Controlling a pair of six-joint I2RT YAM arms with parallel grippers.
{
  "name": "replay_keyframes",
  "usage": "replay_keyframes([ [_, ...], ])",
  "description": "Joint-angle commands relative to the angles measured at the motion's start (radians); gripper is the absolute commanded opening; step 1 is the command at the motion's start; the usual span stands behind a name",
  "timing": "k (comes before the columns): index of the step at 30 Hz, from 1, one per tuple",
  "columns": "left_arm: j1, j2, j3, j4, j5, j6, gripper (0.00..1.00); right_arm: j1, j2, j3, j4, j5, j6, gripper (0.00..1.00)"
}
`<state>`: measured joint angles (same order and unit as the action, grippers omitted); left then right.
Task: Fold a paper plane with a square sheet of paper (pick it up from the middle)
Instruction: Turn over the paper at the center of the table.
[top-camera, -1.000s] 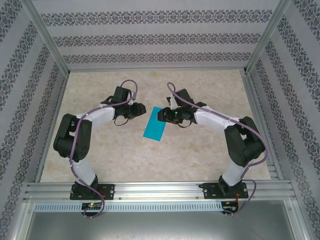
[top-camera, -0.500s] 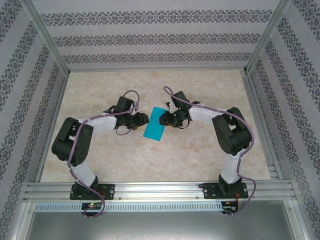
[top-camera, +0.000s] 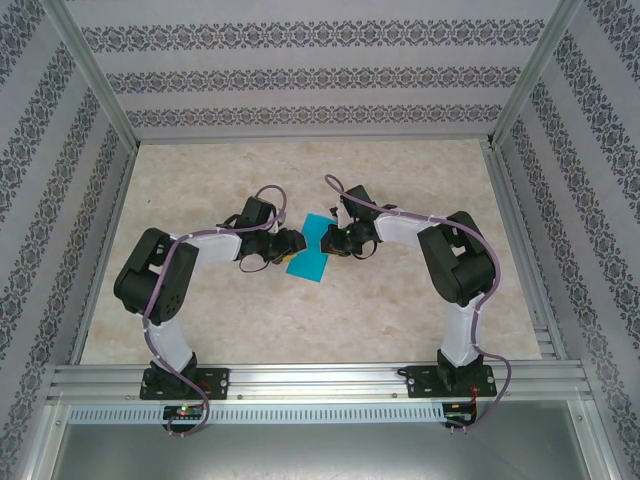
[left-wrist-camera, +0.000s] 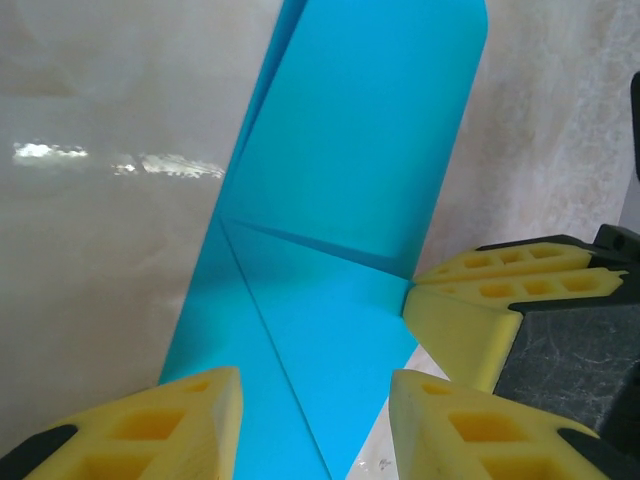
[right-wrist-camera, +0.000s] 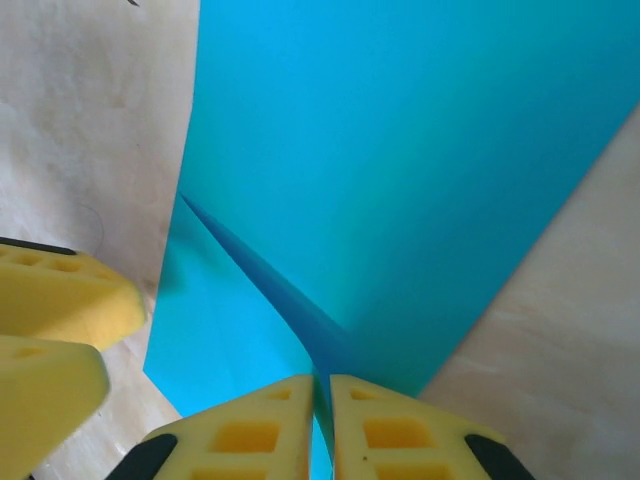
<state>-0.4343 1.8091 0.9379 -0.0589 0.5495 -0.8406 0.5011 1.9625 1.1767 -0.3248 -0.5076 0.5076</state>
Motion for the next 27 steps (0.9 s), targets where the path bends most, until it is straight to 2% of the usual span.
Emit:
replay_keyframes([
  [1,-0.012,0.018,0.016,0.062,0.041,-0.021,0.43,-0.015,-0.006,-0.031,0.06,-0.019,0.024,0.11],
  [8,-0.014,0.038,0.029,0.065,0.061,-0.007,0.43,-0.033,-0.024,-0.084,0.117,-0.026,0.066,0.09],
  [20,-0.03,0.085,0.08,0.084,0.114,0.046,0.42,-0.035,-0.019,-0.089,0.119,-0.037,0.068,0.09],
  [27,-0.037,0.108,0.111,0.041,0.084,0.09,0.38,-0.037,-0.02,-0.091,0.124,-0.042,0.072,0.1],
])
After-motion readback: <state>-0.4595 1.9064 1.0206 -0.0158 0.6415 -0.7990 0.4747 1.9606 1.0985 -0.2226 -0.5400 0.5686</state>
